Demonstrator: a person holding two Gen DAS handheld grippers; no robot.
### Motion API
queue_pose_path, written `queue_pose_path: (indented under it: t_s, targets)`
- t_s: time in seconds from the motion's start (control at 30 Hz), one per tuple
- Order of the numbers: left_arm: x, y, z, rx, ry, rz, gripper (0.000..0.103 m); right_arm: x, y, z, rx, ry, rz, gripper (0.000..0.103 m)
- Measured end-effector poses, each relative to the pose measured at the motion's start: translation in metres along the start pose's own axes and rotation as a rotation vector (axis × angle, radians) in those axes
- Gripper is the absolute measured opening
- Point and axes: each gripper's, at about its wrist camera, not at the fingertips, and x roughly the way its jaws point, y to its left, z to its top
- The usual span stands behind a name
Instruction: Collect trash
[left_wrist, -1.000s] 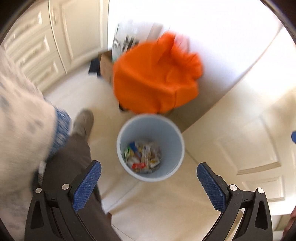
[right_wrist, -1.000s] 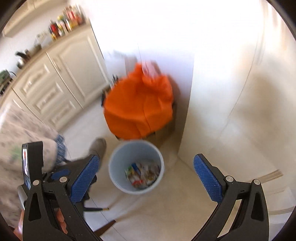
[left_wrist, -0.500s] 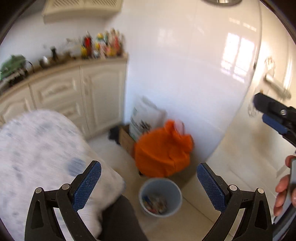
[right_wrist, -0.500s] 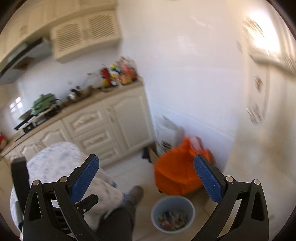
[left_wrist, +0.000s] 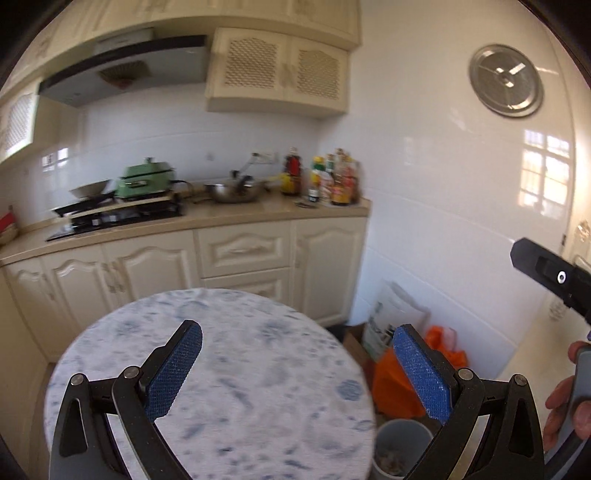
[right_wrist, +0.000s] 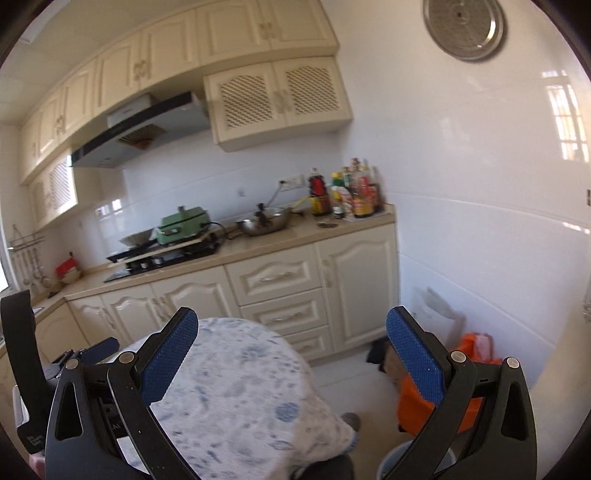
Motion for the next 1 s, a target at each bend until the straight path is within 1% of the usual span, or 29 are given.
queue_pose_path:
  t_s: [0.17,0.27,0.37,0.43,0.47,0.53,0.57,0.67,0.73,0.87,1.0]
  targets:
    - [-0.050,0.036,-0.005,-0.030,-0.032,0.115,0.102,0.012,0.051,-0.007,-0.054,0.009,0.062,0.103]
    - [-0.067,0.042,-0.007,-0.031,-0.056,0.180,0.102,0.017,0.082,-0.016,-0.082,0.015,0.096,0.103]
    - [-0.095,0.045,-0.011,-0.035,-0.077,0.244,0.102,0.022,0.113,-0.023,-0.109,0.029,0.140,0.103]
    - [-0.110,0.031,-0.011,-0.040,-0.090,0.267,0.102,0.022,0.127,-0.027,-0.125,0.034,0.150,0.103]
    - [-0.119,0.033,-0.015,-0.044,-0.095,0.281,0.102,0.022,0.132,-0.029,-0.129,0.037,0.156,0.103]
    - [-0.125,0.016,-0.022,-0.053,-0.100,0.308,0.102,0.024,0.144,-0.031,-0.138,0.047,0.172,0.103]
    - [-0.132,0.016,-0.025,-0.062,-0.106,0.323,0.102,0.025,0.148,-0.033,-0.144,0.052,0.175,0.103]
    - [-0.146,0.008,-0.029,-0.083,-0.116,0.337,0.102,0.026,0.160,-0.038,-0.160,0.067,0.184,0.103]
    - [-0.149,0.011,-0.030,-0.093,-0.119,0.326,0.102,0.028,0.166,-0.040,-0.165,0.073,0.188,0.103]
    - [-0.153,0.011,-0.039,-0.109,-0.122,0.348,0.102,0.030,0.173,-0.042,-0.174,0.078,0.186,0.103]
    - [-0.154,0.007,-0.043,-0.101,-0.120,0.357,0.102,0.030,0.180,-0.046,-0.185,0.083,0.188,0.103]
